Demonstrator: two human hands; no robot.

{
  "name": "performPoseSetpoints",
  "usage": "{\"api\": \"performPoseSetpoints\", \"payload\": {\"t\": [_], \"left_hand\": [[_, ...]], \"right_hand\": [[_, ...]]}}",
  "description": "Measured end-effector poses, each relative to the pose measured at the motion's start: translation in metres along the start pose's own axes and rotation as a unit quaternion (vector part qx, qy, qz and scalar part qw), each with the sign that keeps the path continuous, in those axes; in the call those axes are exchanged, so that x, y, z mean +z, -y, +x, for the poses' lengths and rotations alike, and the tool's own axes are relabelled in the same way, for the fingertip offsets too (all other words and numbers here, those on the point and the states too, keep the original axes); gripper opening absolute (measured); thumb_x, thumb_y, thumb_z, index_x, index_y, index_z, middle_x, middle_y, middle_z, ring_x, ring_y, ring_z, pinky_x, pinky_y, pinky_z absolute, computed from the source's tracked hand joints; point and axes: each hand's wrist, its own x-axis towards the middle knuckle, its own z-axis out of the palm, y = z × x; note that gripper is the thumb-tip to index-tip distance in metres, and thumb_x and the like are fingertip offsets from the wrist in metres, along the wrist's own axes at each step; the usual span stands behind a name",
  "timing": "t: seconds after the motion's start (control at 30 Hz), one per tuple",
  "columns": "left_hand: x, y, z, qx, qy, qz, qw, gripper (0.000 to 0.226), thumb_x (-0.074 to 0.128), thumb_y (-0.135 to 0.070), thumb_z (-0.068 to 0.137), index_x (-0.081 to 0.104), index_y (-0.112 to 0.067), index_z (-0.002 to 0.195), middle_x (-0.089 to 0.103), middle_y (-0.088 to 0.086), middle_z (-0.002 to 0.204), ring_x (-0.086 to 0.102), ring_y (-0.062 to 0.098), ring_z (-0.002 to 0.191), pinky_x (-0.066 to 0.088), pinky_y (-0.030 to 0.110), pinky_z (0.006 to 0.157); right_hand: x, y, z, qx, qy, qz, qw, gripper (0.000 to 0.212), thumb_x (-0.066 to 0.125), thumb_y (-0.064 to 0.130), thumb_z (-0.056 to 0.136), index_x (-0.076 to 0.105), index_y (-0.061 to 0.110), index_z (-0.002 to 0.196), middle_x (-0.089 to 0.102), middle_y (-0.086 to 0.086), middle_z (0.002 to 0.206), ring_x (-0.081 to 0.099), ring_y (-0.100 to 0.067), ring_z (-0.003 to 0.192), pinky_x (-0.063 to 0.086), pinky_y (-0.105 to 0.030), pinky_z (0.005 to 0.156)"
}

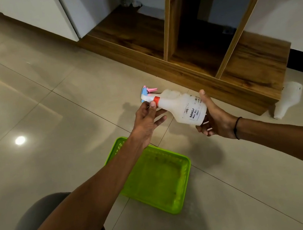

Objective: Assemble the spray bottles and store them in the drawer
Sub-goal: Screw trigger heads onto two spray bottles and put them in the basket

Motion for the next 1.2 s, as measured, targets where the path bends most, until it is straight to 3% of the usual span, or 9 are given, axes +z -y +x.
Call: {"api": "performPoseSetpoints", "payload": {"t": [0.13, 0.3, 0.43, 0.57, 0.67, 0.83, 0.9, 1.03, 1.2], "left_hand": [[0.005, 0.003, 0.001, 0.015, -0.027, -0.015, 0.999, 0.031, 0.054, -0.026, 0.111, 0.059, -0.008, 0.135, 0.074, 0.008, 0.119, 0.075, 0.022, 0.105, 0.067, 0.032, 0.085], [0.002, -0.004, 0.003, 0.016, -0.057, -0.033, 0.998, 0.034, 0.053, -0.029, 0.111, 0.06, -0.006, 0.134, 0.077, 0.001, 0.112, 0.077, 0.017, 0.101, 0.065, 0.028, 0.083], [-0.001, -0.005, 0.003, 0.012, -0.009, -0.026, 1.0, 0.028, 0.051, -0.027, 0.112, 0.064, -0.012, 0.131, 0.081, -0.002, 0.114, 0.079, 0.015, 0.106, 0.065, 0.03, 0.088], [0.0, -0.003, 0.001, 0.012, -0.002, -0.027, 1.0, 0.027, 0.052, -0.024, 0.111, 0.064, -0.012, 0.133, 0.081, 0.0, 0.115, 0.079, 0.016, 0.106, 0.064, 0.031, 0.088], [0.003, -0.003, 0.001, 0.028, -0.031, -0.024, 0.999, 0.026, 0.055, -0.022, 0.11, 0.064, -0.008, 0.13, 0.08, 0.0, 0.114, 0.079, 0.014, 0.103, 0.064, 0.031, 0.088], [0.007, -0.006, 0.0, 0.046, -0.085, -0.037, 0.995, 0.041, 0.055, -0.023, 0.11, 0.057, 0.004, 0.141, 0.075, 0.013, 0.126, 0.077, 0.019, 0.106, 0.064, 0.029, 0.089], [0.006, -0.007, 0.002, 0.042, -0.084, -0.048, 0.994, 0.044, 0.054, -0.024, 0.111, 0.056, 0.005, 0.144, 0.07, 0.02, 0.137, 0.072, 0.029, 0.121, 0.063, 0.031, 0.096], [0.007, -0.01, 0.002, 0.025, -0.056, -0.058, 0.996, 0.041, 0.052, -0.022, 0.111, 0.058, 0.004, 0.143, 0.073, 0.016, 0.129, 0.071, 0.028, 0.121, 0.06, 0.036, 0.104], [0.009, -0.011, 0.001, 0.023, -0.024, -0.075, 0.997, 0.032, 0.053, -0.021, 0.111, 0.063, -0.007, 0.137, 0.078, 0.006, 0.12, 0.075, 0.022, 0.114, 0.061, 0.036, 0.103]], "right_hand": [[0.005, 0.0, 0.005, -0.038, -0.01, 0.003, 0.999, 0.095, 0.036, 0.095, 0.074, 0.049, 0.026, 0.139, 0.067, -0.013, 0.121, 0.076, -0.031, 0.087, 0.062, -0.04, 0.061], [0.018, -0.012, 0.011, -0.215, -0.057, -0.032, 0.974, 0.079, 0.087, 0.039, 0.082, 0.034, 0.032, 0.14, 0.057, -0.001, 0.13, 0.071, -0.024, 0.105, 0.067, -0.047, 0.066], [0.016, -0.006, 0.007, -0.067, 0.016, 0.057, 0.996, 0.071, 0.055, 0.081, 0.086, 0.063, 0.017, 0.116, 0.067, -0.015, 0.087, 0.06, -0.019, 0.055, 0.054, -0.029, 0.048], [0.008, -0.003, 0.008, 0.067, 0.06, 0.095, 0.991, 0.094, 0.017, 0.091, 0.09, 0.066, 0.012, 0.107, 0.061, -0.016, 0.07, 0.045, -0.018, 0.045, 0.034, -0.02, 0.038], [0.018, -0.003, 0.01, 0.019, 0.012, 0.118, 0.993, 0.084, 0.033, 0.09, 0.087, 0.056, 0.021, 0.13, 0.071, -0.019, 0.11, 0.075, -0.03, 0.078, 0.06, -0.035, 0.054], [0.03, -0.007, 0.012, -0.173, -0.043, 0.088, 0.98, 0.078, 0.083, 0.041, 0.082, 0.031, 0.029, 0.139, 0.052, -0.007, 0.141, 0.068, -0.022, 0.116, 0.066, -0.055, 0.077], [0.031, -0.009, 0.014, -0.188, -0.041, 0.046, 0.98, 0.076, 0.088, 0.035, 0.083, 0.035, 0.024, 0.137, 0.058, -0.008, 0.132, 0.072, -0.019, 0.102, 0.067, -0.044, 0.069], [0.027, -0.003, 0.011, -0.018, 0.046, 0.097, 0.994, 0.085, 0.053, 0.088, 0.078, 0.064, 0.013, 0.116, 0.061, -0.013, 0.08, 0.05, -0.016, 0.048, 0.041, -0.023, 0.041], [0.012, 0.0, 0.012, 0.096, 0.105, 0.11, 0.984, 0.104, 0.018, 0.096, 0.084, 0.064, 0.005, 0.1, 0.057, -0.015, 0.069, 0.041, -0.014, 0.041, 0.031, -0.017, 0.035]]}}
